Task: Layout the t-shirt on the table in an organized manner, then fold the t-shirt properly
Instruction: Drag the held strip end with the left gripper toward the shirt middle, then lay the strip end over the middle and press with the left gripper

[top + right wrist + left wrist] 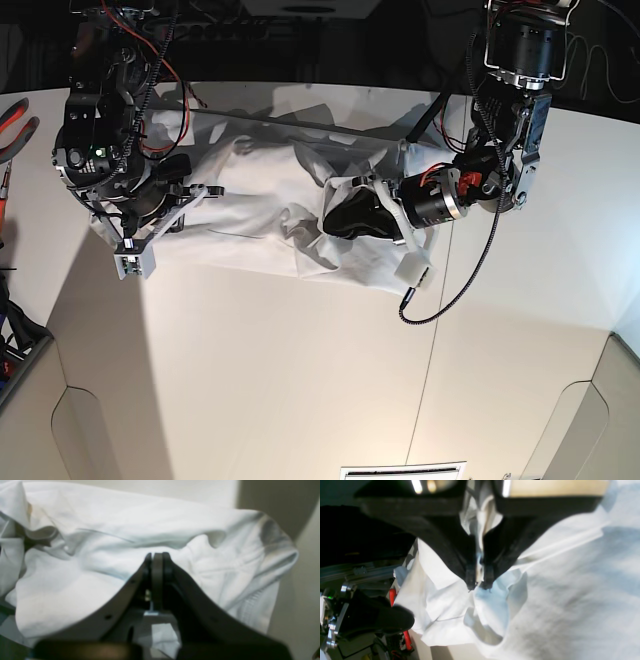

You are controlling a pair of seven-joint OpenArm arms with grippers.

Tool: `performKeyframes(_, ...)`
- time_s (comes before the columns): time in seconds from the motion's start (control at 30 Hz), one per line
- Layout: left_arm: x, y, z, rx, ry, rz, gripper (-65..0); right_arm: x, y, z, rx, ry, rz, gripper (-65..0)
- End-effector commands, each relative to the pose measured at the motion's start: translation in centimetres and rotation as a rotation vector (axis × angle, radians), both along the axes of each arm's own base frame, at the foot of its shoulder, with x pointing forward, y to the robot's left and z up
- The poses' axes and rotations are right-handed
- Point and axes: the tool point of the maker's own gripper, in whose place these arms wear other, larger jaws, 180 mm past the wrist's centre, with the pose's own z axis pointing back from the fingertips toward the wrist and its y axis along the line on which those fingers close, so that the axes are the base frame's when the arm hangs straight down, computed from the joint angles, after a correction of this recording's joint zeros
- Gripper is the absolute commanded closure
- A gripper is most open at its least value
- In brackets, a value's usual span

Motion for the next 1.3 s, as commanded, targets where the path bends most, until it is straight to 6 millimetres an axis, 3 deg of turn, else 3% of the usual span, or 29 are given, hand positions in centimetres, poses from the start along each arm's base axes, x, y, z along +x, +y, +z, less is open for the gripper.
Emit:
performKeyframes(0.0,1.2,-0.3,1.8,-0.041,-0.056,0.009,-13.0,0.9,0.1,1.1,0.004,-0.049,0.006,0.0)
performKeyframes(0.07,1.2,-0.3,2.0,-0.058,-0.055,0.014,-23.8,0.9,0.1,1.1,0.004,-0.049,0.006,0.0)
performKeyframes(0.1,1.2,-0.4,2.1,-0.068,-0.053,0.016,-25.5,0.9,0.1,1.1,0.004,-0.049,0.006,0.0)
performKeyframes(0.23,0.8,-1.1,3.3,-0.154,-0.01,-0.011,-25.6,0.9,0.1,1.1,0.004,-0.049,0.006,0.0)
performKeyframes(0.4,0.6,-1.5,6.9,-0.278,-0.015,-0.063,-25.6,0.9,0.1,1.1,0.004,-0.049,0.006,0.0)
performKeyframes(0.63,2.4,1.5,9.6,-0.275,-0.109,0.01,-25.6,0.9,0.1,1.1,0.004,-0.049,0.007,0.0)
performKeyframes(0.77,3.0,4.0,8.1,-0.157,-0.109,0.061,-22.4,0.9,0.1,1.1,0.004,-0.049,0.007,0.0)
performKeyframes(0.87,2.7,5.0,6.3,-0.06,-0.09,0.073,-1.7,0.9,0.1,1.1,0.004,-0.05,0.006,0.0)
performKeyframes(0.9,2.4,5.0,6.0,-0.055,-0.083,0.072,0.0,0.9,0.1,1.1,0.004,-0.05,0.006,0.0)
performKeyframes(1.13,1.3,6.0,3.5,0.033,-0.076,0.115,0.0,1.0,0.1,1.1,0.005,-0.053,0.006,0.0)
performKeyframes(1.27,0.1,5.5,2.7,0.018,-0.044,0.104,0.0,1.0,0.1,1.2,0.005,-0.056,0.006,0.0)
